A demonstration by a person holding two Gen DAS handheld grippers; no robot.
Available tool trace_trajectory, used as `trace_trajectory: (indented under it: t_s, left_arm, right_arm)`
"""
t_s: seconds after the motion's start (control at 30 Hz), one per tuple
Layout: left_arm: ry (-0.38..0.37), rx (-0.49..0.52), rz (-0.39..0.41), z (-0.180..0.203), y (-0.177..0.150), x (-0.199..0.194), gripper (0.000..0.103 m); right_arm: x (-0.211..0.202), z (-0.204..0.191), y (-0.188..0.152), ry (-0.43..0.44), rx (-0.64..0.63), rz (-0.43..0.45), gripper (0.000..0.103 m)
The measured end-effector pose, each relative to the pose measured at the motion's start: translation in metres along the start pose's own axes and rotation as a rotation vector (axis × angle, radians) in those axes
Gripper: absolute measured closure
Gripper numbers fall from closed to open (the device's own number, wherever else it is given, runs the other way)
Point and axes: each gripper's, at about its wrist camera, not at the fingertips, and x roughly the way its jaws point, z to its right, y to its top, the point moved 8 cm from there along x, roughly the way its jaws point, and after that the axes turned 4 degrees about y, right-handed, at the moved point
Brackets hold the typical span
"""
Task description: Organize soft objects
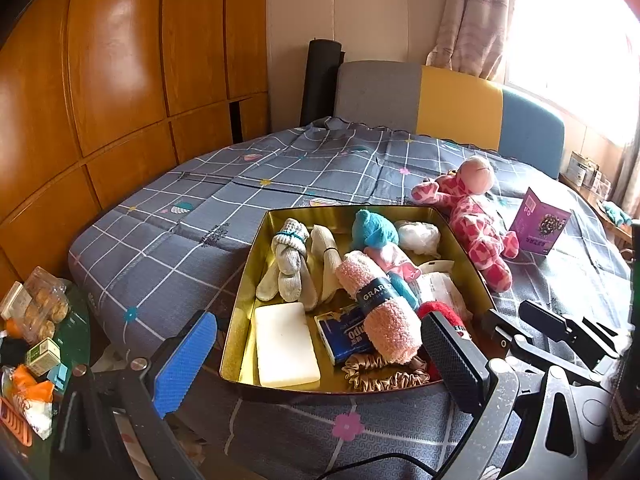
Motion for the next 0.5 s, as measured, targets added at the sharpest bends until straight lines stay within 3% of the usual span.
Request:
trace_trajectory:
  t_s: [0.5]
  left_arm:
    - [0.003, -0.002, -0.008, -0.001, -0.0008, 0.0014, 0.0]
  right_arm:
    - [0.0007, -0.0036, -0.0007, 0.006, -0.008, -0.002, 0.061]
